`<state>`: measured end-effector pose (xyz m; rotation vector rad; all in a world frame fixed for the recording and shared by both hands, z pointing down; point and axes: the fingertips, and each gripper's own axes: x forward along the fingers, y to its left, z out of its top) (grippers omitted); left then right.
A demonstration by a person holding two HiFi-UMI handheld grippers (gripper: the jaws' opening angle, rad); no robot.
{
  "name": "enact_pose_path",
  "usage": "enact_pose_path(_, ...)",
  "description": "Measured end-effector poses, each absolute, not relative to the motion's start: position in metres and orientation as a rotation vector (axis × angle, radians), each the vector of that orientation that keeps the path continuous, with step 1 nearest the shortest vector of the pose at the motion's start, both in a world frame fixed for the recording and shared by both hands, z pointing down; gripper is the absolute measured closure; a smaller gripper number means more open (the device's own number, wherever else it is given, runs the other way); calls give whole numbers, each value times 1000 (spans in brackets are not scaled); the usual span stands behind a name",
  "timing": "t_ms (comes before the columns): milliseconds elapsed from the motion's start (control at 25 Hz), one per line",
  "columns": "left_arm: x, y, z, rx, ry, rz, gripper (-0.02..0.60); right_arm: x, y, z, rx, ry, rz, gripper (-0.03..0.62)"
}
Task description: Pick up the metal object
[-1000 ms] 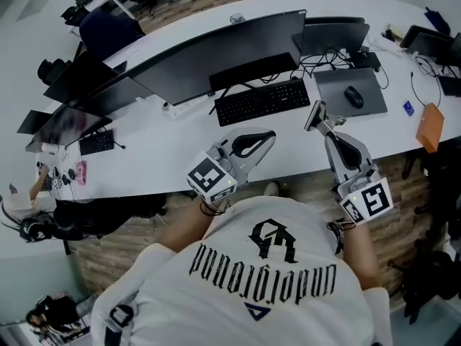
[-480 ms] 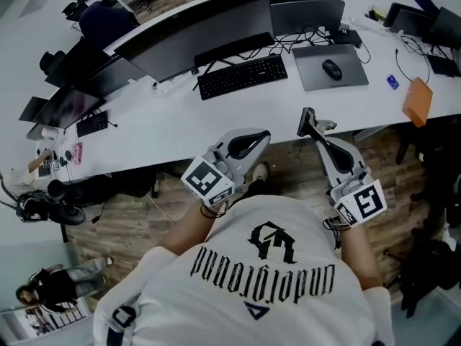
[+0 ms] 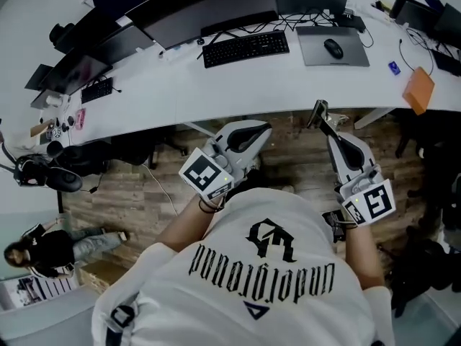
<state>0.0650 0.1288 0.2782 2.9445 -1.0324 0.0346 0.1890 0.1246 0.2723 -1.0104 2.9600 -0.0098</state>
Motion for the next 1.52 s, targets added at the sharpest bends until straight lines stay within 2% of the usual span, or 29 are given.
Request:
enact_pose_path(400, 41, 172, 276, 2937, -1069, 66, 566, 173, 166, 271, -985, 2962, -25, 579)
enact_pose_path(1000, -81, 251, 284, 2883, -1111, 60, 566, 63, 237, 267, -956, 2964, -55, 579)
enact_pose_path(1520, -142, 318, 304, 2896, -1050, 74, 566, 1, 309, 286, -1005, 2932, -69, 579)
